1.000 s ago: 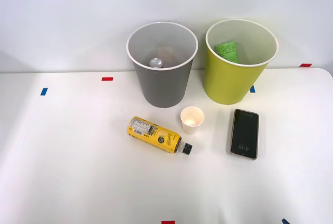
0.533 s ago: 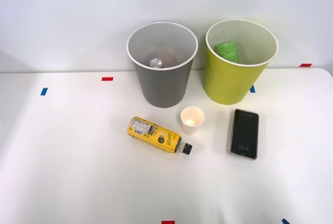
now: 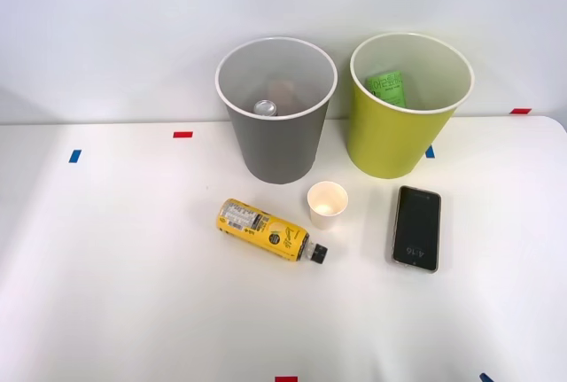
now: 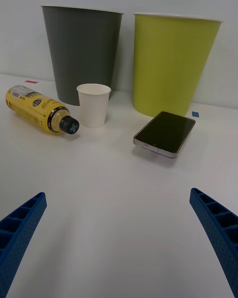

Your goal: Put cans in the gray bin, plastic bottles in the light green bin

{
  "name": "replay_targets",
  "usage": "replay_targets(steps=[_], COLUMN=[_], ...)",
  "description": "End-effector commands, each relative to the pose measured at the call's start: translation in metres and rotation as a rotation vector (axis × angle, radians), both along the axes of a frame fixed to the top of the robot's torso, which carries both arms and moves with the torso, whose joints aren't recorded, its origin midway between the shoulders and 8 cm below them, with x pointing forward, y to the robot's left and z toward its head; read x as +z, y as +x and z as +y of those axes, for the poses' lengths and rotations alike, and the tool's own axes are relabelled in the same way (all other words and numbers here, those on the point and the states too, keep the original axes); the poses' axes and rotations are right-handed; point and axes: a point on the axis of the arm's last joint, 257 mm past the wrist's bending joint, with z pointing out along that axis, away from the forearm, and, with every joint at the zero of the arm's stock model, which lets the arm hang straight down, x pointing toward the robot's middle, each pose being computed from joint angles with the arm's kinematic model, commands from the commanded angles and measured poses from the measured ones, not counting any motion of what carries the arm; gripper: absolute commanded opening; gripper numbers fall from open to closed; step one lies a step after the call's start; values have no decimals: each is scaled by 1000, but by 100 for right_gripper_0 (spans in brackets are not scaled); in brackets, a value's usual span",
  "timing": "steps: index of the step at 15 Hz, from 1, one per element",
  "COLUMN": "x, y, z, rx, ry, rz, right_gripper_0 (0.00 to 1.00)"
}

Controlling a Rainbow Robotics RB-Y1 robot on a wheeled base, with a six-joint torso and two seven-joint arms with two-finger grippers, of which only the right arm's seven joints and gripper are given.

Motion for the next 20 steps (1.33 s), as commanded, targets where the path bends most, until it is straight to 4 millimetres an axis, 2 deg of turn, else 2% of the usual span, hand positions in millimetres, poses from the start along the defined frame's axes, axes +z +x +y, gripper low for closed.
replay_targets(steps=[1, 20], x=[0, 0], y=[0, 0], z=[0, 0], rx=[0, 0], ry=[0, 0], rz=[0, 0], right_gripper_0=[100, 100])
